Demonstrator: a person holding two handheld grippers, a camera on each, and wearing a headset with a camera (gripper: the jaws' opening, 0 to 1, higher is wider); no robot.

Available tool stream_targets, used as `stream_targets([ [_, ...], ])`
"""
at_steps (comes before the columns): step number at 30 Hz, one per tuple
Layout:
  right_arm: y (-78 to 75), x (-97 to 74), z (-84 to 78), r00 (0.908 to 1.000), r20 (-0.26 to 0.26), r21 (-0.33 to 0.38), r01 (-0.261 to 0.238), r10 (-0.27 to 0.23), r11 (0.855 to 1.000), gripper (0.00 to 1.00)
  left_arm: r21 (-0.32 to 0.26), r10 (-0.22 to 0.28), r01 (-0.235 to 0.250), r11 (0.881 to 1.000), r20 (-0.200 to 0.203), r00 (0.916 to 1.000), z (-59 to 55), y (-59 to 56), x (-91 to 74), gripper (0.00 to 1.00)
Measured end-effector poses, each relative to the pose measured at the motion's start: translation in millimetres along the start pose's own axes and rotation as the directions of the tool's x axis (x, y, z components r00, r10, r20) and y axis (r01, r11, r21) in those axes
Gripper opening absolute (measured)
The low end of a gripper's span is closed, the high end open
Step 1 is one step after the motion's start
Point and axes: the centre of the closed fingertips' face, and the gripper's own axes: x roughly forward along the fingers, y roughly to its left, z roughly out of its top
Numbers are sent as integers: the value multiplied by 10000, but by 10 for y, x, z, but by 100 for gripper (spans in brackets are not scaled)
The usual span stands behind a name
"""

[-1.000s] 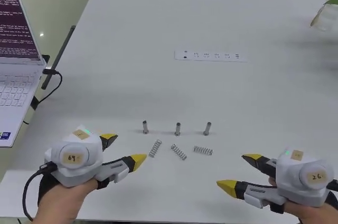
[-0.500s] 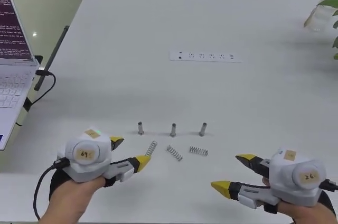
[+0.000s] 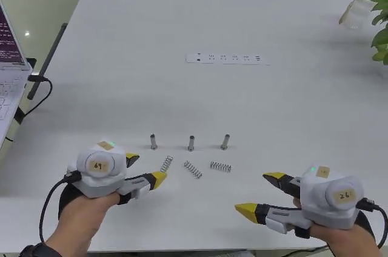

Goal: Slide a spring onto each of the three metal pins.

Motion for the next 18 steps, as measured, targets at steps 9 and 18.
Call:
stream_targets([
  [9,-8,-23,-27,10000,-87,11,32,-32,10000,59,-154,-82,75,9999,-441,9990,-148,28,166,40],
  [18,-30,-38,-69,9999,-133,87,76,-75,9999,59,-350,-163,136,9993,-798,9967,-280,41,305,36],
])
